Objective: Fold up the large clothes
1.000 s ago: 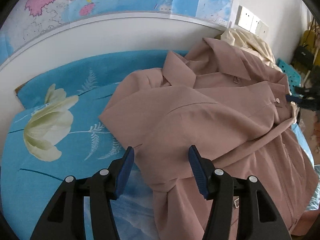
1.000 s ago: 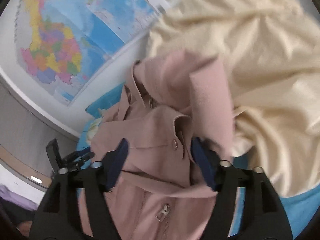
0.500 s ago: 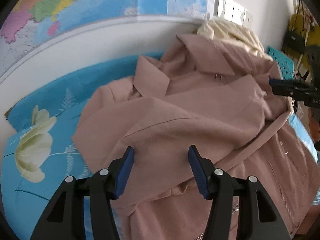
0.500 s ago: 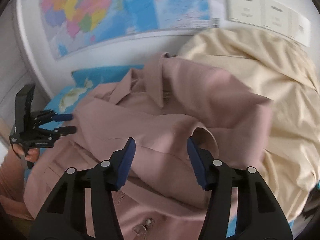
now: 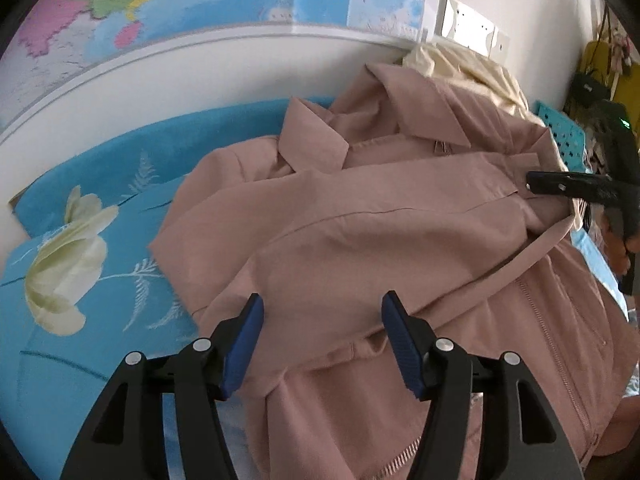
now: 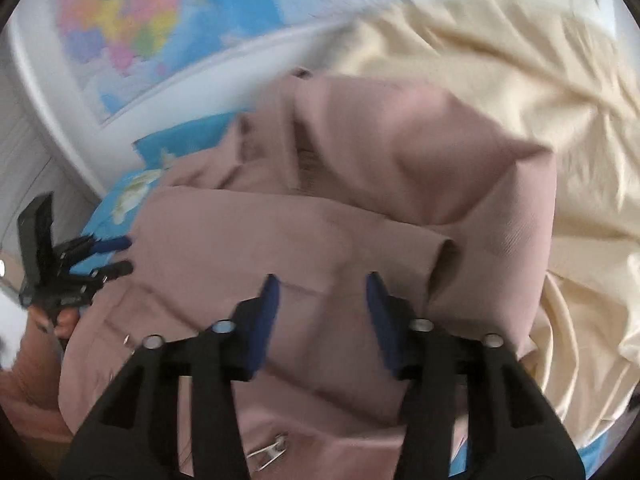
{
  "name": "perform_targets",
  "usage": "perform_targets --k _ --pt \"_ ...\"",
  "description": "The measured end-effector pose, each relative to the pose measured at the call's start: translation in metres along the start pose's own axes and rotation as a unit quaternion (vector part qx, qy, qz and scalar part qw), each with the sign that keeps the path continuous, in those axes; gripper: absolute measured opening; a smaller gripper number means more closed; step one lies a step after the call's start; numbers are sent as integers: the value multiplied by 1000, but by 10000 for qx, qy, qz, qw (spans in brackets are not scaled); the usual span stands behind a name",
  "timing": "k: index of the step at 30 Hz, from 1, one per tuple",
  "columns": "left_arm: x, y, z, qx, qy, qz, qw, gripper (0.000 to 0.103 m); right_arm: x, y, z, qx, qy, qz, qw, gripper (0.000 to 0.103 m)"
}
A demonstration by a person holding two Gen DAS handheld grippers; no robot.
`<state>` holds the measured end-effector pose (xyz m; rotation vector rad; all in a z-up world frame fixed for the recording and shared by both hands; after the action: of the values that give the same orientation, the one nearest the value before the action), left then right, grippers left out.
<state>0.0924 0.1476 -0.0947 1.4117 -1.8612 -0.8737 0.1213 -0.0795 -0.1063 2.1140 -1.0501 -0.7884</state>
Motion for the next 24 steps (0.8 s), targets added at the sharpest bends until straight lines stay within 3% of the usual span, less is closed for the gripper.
perform_targets --k 4,7,9,10,12,16,21,24 --pt "-6 21 13 140 200 52 9997 60 -30 7 6 79 475 -137 9987 53" --pt "-15 31 27 133 415 4 9990 62 -24 -8 14 -131 442 9 9989 53" --pt "-20 35 38 82 540 -5 9985 63 -5 -23 21 -316 259 289 9987 47" --pt "-23 37 47 17 641 -12 9979 64 3 -27 24 -347 219 412 9983 40" --pt "-26 40 59 -70 758 3 9971 64 9 -25 26 -310 52 265 9992 40" --pt "-27 46 87 -229 1089 266 9934 68 1 0 26 -108 -102 -135 9998 60" --pt "-21 51 112 -354 1304 498 9896 69 -6 44 47 47 -229 -506 9984 70" --pt "-14 60 123 -303 1432 741 9864 72 4 63 70 -10 -368 -460 9983 75"
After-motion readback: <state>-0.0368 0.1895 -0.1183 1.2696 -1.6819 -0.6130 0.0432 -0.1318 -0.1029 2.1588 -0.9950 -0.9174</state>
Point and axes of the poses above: each gripper's, at about its wrist camera, not at the fingertips, and y roughly against the way its jaws point, x to its right, z to its underside, the point moved 10 cm from there along -y, roughly the way its jaws point, and after that the axes turned 4 degrees about -x, right-handed, at the moved point
